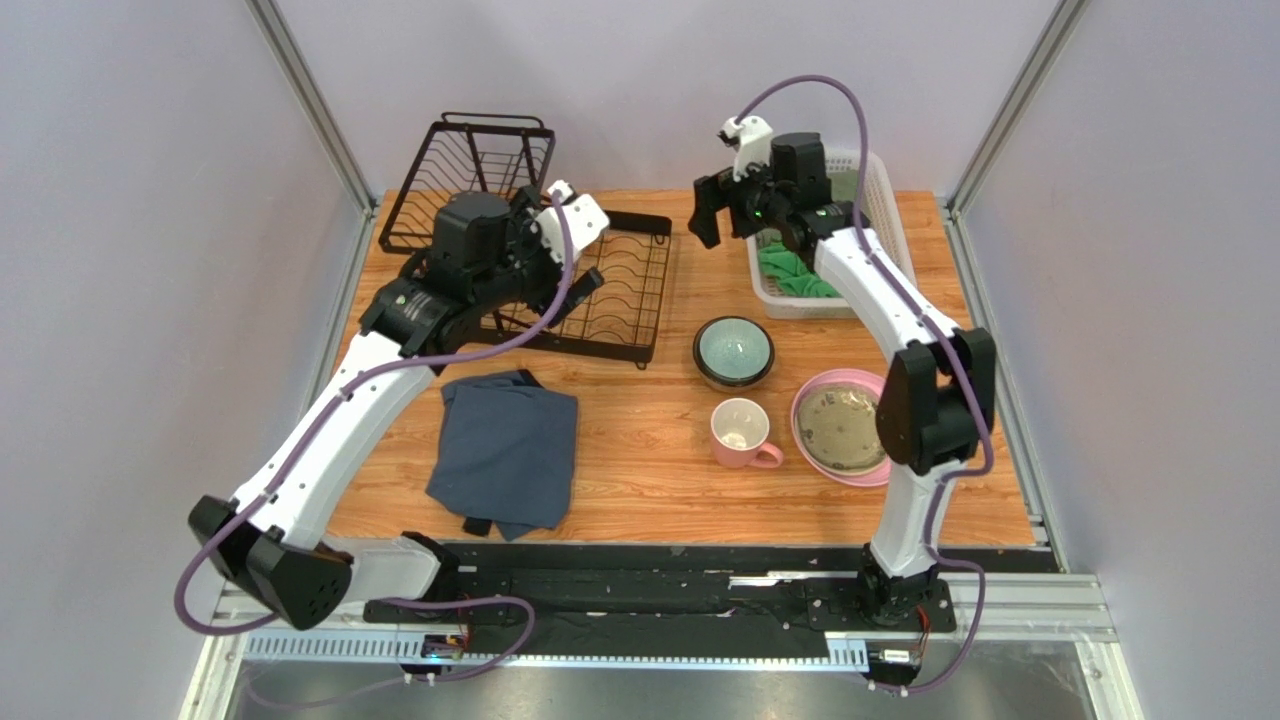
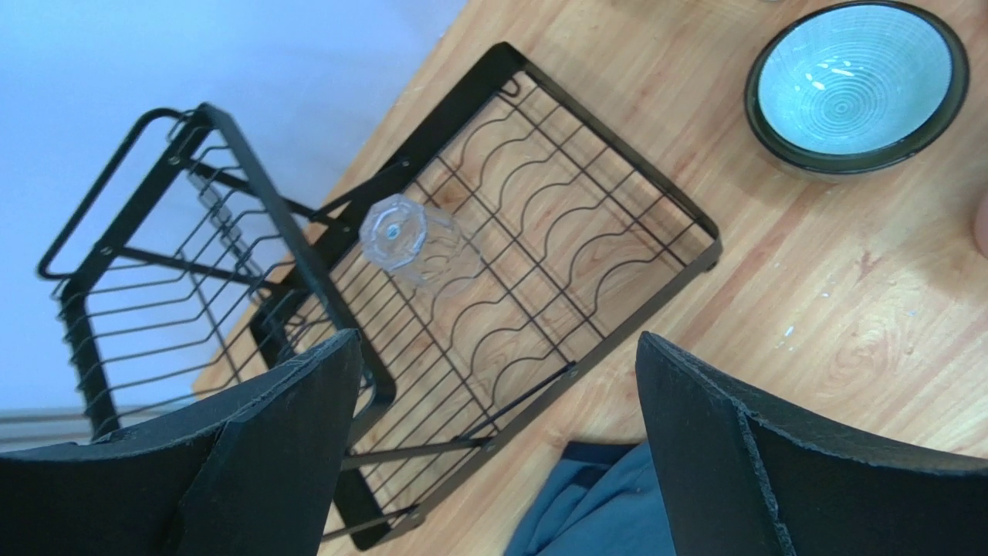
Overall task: Unload the mixed dishes from the dish rack
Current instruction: Place the cup at the center of the board, then move the dish rack to the center of the board.
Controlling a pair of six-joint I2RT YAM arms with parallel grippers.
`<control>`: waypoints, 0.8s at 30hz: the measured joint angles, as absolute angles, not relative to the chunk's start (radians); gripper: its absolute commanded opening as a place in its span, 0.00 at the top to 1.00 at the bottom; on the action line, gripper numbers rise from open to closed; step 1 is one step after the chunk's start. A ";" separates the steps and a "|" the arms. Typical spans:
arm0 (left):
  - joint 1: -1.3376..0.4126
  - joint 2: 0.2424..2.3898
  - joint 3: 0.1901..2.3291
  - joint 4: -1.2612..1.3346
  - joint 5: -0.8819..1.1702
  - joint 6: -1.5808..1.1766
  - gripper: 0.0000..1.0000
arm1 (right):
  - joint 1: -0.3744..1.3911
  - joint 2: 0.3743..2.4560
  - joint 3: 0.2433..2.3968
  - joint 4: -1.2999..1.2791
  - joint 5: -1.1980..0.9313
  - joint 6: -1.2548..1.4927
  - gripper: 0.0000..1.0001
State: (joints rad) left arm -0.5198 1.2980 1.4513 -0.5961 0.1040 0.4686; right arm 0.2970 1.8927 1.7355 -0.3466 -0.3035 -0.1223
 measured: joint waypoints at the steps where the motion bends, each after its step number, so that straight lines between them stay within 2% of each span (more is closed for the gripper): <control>1: -0.513 1.273 1.432 -0.583 0.102 0.474 0.05 | 0.306 1.930 1.771 -0.347 -0.310 -0.130 0.02; 9: -0.414 1.209 1.294 -0.540 0.084 0.486 0.04 | 0.397 2.140 1.914 -0.360 -0.310 -0.233 0.03; 15: -0.323 1.205 1.304 -0.532 0.078 0.575 0.03 | 0.471 2.170 1.914 -0.361 -0.308 -0.265 0.03; 24: -0.198 1.243 1.396 -0.568 0.113 0.822 0.03 | 0.462 2.170 1.911 -0.360 -0.310 -0.278 0.04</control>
